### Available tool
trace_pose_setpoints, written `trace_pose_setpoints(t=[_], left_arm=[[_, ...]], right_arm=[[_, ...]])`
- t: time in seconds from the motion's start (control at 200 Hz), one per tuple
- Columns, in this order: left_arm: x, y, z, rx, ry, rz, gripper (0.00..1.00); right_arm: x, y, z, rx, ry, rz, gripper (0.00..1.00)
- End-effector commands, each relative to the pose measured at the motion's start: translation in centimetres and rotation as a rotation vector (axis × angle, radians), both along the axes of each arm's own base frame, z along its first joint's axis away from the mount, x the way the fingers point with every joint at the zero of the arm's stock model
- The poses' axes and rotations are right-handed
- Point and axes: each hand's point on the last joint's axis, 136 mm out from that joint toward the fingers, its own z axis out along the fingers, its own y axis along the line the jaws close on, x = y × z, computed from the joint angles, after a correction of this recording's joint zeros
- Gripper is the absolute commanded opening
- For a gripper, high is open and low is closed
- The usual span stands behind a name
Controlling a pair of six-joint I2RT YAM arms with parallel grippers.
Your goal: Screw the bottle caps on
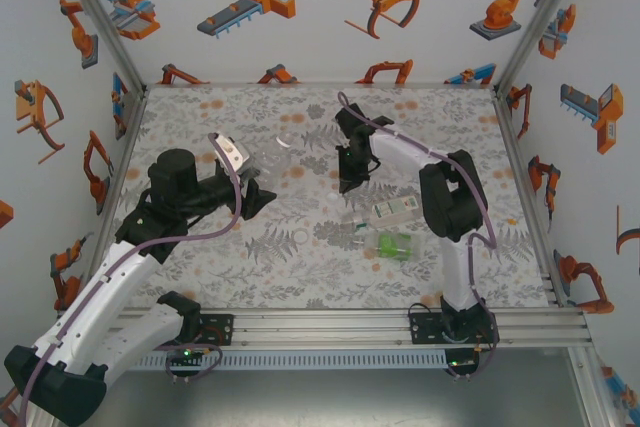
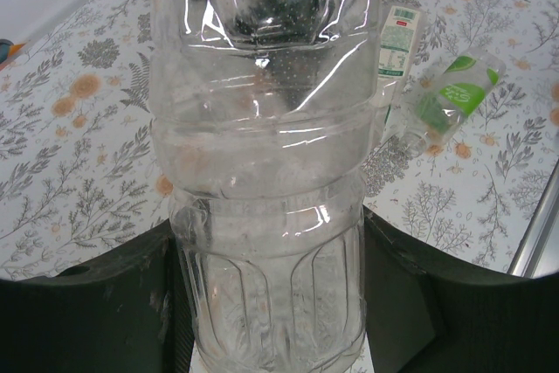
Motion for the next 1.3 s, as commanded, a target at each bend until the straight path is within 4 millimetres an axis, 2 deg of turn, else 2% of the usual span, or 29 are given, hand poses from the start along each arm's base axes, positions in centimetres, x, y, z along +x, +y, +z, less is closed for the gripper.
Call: trace_pose_setpoints(t=[0.0, 0.15, 0.491, 1.117, 1.297], left_arm=[[0.0, 0.0, 1.4, -0.035, -0.021, -0.005, 0.00], [0.1, -0.1, 1.4, -0.036, -0.019, -0.005, 0.00], [0.0, -0.1, 1.5, -0.038, -0.022, -0.008, 0.00], [0.1, -0.1, 1.3, -0.037, -0.018, -0.008, 0.00], [0.1, -0.1, 1.5, -0.040, -0.024, -0.007, 0.00]], right_arm=[[-0.2, 0.8, 0.8, 0.012, 0.007, 0.003, 0.15], [-0.3, 0.3, 0.2, -0.033, 0.007, 0.002, 0.22], [-0.4, 0.2, -1.3, -0.055, 0.029, 0.009, 0.21], [0.2, 0.5, 0.7, -0.035, -0.022, 0.000, 0.22], [-0.1, 0.9, -0.1, -0.029, 0.006, 0.009, 0.23]])
